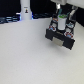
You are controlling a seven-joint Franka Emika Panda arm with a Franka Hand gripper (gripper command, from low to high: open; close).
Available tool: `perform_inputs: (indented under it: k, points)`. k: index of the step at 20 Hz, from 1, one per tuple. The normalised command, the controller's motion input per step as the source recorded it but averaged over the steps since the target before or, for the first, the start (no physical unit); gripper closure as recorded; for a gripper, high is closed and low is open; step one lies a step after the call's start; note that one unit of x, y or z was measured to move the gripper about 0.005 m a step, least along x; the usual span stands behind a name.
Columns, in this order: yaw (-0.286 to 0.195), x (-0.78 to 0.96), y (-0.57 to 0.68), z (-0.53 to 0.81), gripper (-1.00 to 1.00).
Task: Open the kcup holder, insert the kcup into the holder, and close the kcup holder
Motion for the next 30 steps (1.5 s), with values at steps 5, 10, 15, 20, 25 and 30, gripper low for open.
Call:
perform_inputs:
  k: [5,10,15,20,25,30]
  points:
    - [0.106,-0.32,0.47,0.02,1.0]
    - [0.125,-0.31,0.33,0.01,1.0]
    - [0.104,-0.2,0.08,-0.08,1.0]
    - [0.111,-0.26,0.19,-0.08,1.0]
    - [0.103,-0.34,0.15,-0.17,1.0]
    - [0.031,-0.17,-0.06,-0.16,1.0]
